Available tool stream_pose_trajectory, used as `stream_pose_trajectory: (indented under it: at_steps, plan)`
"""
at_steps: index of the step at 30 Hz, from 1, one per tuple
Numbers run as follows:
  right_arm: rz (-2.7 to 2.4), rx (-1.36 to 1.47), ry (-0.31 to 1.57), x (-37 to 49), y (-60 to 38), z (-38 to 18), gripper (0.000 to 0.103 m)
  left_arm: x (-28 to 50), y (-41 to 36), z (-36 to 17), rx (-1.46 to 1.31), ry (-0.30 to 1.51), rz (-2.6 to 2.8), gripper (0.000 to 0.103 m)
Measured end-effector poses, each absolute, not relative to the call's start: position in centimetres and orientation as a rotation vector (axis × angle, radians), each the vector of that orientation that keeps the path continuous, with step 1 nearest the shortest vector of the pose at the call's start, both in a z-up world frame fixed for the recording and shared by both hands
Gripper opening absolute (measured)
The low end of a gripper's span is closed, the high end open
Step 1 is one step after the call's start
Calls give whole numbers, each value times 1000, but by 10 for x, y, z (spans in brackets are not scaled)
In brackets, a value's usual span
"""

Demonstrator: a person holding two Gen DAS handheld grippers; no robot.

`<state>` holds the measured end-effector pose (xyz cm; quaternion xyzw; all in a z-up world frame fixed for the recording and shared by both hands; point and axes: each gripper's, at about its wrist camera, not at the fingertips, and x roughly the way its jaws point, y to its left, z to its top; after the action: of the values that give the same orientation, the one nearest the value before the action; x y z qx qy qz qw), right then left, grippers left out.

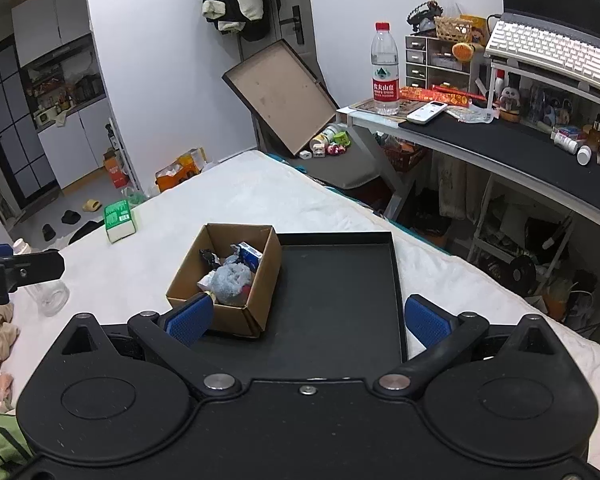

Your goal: Organize soft objects

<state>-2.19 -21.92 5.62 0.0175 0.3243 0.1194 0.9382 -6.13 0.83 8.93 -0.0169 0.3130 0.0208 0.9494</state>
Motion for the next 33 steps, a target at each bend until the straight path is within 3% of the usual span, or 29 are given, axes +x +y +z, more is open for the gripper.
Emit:
stream_pose_trajectory:
  at_steps: [33]
  plan:
    - [232,53,599,-70,-225,61,103,-106,17,60,-66,648,66,103]
